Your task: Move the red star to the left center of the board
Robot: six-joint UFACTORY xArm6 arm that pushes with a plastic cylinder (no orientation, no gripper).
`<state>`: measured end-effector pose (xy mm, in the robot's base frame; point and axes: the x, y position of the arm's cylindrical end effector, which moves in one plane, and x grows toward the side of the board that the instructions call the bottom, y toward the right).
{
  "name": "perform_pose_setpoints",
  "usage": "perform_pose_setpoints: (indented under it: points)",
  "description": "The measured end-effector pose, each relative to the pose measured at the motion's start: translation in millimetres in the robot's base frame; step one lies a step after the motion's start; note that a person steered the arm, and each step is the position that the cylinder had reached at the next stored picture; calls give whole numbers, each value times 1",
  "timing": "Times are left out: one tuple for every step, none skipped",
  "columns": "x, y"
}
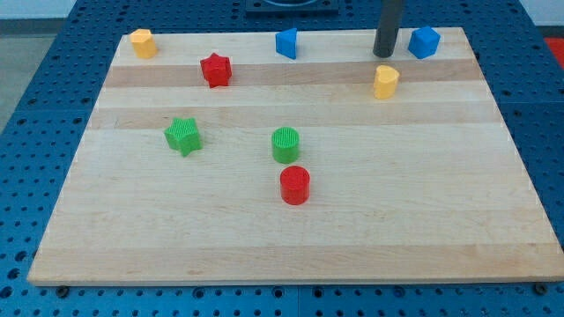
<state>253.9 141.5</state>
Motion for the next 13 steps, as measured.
perform_pose_setpoints:
  points:
    - [12, -19]
    - [23, -45]
    - [25, -73]
    - [25, -101]
    - [25, -123]
    - [25, -143]
    - [25, -166]
    - [25, -191]
    - [25, -214]
    - [25, -237]
    - [25, -259]
    - [25, -279]
    - [25, -293]
